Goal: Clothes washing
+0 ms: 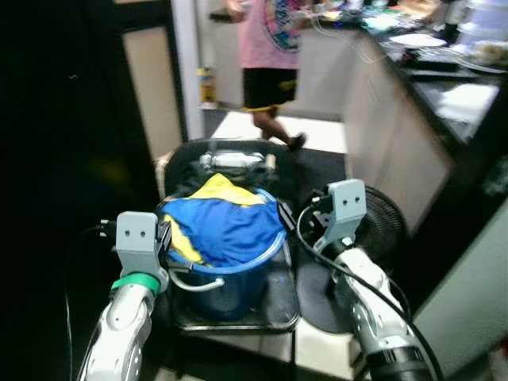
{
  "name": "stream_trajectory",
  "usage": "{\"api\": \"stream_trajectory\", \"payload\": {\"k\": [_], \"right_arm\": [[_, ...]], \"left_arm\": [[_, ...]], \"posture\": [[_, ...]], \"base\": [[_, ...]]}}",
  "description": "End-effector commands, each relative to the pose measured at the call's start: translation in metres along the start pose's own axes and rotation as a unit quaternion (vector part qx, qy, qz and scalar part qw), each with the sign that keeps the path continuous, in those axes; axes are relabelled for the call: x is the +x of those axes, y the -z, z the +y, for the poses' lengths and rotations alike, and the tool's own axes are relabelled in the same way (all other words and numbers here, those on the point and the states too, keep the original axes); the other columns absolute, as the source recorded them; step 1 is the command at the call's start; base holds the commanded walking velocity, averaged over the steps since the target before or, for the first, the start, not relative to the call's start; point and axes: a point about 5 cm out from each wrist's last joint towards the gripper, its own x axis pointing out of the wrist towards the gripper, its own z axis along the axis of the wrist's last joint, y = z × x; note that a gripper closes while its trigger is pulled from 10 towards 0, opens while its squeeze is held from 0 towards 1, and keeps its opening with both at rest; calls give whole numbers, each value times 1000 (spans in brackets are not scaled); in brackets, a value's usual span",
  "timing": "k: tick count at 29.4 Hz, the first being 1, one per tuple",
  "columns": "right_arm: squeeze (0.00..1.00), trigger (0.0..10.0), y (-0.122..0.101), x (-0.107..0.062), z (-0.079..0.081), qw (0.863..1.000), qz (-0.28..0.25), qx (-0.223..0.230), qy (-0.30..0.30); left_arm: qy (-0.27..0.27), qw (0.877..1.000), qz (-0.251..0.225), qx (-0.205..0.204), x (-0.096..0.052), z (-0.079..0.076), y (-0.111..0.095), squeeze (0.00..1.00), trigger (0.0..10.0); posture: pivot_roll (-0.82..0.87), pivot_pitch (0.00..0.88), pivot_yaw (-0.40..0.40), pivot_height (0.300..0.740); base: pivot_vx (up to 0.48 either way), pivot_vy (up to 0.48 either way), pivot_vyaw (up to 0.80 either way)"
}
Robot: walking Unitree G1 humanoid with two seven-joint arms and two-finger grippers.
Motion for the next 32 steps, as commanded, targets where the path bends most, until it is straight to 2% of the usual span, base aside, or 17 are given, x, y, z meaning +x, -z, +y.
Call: {"api": "stream_trajectory", "payload": {"k": [1, 8, 22, 23, 26, 32], "right_arm": [[0, 10000, 1, 0, -1, 1000, 7, 4, 2], [0, 10000, 0, 0, 3, 1000, 7, -18, -11], [0, 10000, -3, 3, 5, 1000, 8, -8, -9], [0, 10000, -3, 3, 6, 1000, 8, -9, -10], [0, 10000, 2, 3, 8, 999, 26, -35, -16], [0, 10000, 15, 1, 3, 997, 60, -40, 9]], "left_arm": [[10, 1000, -7, -10, 0, -4, -2, 0, 10000], [11, 1000, -6, -19, -1, -7, -1, 0, 10000], [7, 999, -3, -31, -1, -3, 1, 0, 10000], [9, 999, -6, -40, -2, -3, 1, 0, 10000], [12, 999, -4, -53, -2, -2, 1, 0, 10000], [28, 997, -11, -67, -2, -4, 1, 0, 10000]], "posture": [[-24, 0, -6, 740], [-27, 0, -11, 740], [-23, 4, -13, 740], [-23, 4, -13, 740], [-23, 6, -14, 740], [-27, 7, -11, 740]], "base": [[315, 0, 0], [320, 0, 463], [284, 0, 0], [0, 0, 0], [0, 0, 0], [0, 0, 0]]}}
